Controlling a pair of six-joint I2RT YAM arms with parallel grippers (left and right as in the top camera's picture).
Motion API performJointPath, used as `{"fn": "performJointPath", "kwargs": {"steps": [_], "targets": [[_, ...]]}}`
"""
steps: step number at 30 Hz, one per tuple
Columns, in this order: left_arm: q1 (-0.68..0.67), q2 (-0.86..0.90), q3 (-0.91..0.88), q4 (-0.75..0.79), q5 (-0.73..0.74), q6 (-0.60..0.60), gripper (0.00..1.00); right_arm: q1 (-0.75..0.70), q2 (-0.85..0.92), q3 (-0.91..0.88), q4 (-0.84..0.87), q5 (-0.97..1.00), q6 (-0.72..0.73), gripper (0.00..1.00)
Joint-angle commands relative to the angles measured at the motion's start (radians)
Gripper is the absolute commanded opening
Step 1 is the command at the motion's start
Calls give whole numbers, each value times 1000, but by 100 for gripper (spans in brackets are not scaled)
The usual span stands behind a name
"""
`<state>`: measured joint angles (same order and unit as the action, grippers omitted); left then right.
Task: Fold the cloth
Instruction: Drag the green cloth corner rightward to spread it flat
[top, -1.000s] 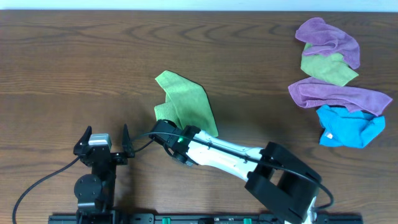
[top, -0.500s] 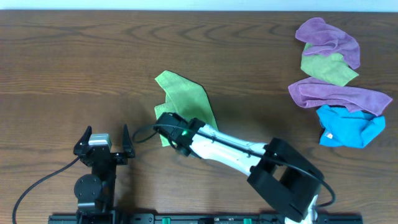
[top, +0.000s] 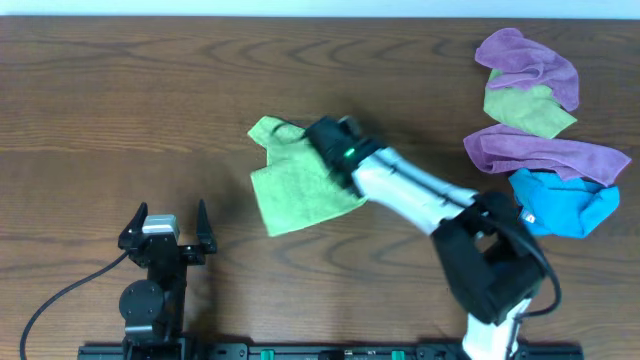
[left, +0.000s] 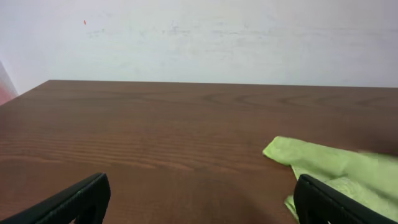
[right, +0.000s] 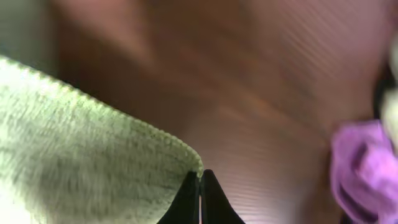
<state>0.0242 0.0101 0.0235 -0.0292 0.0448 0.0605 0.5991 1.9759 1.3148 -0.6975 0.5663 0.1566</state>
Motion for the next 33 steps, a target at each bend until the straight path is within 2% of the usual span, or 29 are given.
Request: {"fn": "performJointPath", "kwargs": {"steps": [1,3,4,6,7,10,11,14,16,19,20,21,22,28,30,33], "targets": [[3,-5,-19,-48,-29,14,95,-144,-1,16,-37,26,257,2],[3,-5,-19,-48,-29,14,96,-217,-1,18,-63,-76,274,2],[3,-5,-19,-48,-29,14,95,-246,-1,18,-75,-126,274,6],[3,-5,-19,-48,-29,14,95,-287,-1,18,-89,-208,273,56],[3,-5,-19,-48,-29,14,95,-299,-1,18,-93,-236,273,66],[3,-5,-19,-48,-29,14,95,-319,-1,18,-113,-272,273,76],[3,-5,-19,-48,-29,14,95,-319,-1,18,-120,-271,272,76],[3,-5,-19,-48,-29,14,95,-296,-1,18,-138,-272,248,70],[3,-5,-19,-48,-29,14,95,-272,-3,20,-148,-272,246,61],[3,-5,-19,-48,-29,14,96,-234,-20,27,-148,-271,219,40],[3,-5,-19,-48,-29,14,95,-224,-29,30,-148,-272,212,28],[3,-5,-19,-48,-29,14,95,-215,-40,32,-148,-272,209,10],[3,-5,-19,-48,-29,14,95,-207,-52,34,-148,-272,209,2],[3,-5,-19,-48,-29,14,95,-152,-137,37,-148,-307,175,2],[3,-5,-19,-48,-29,14,96,-115,-143,35,-148,-431,111,2],[3,-5,-19,-48,-29,14,95,-69,-142,18,-121,-485,63,2]]}}
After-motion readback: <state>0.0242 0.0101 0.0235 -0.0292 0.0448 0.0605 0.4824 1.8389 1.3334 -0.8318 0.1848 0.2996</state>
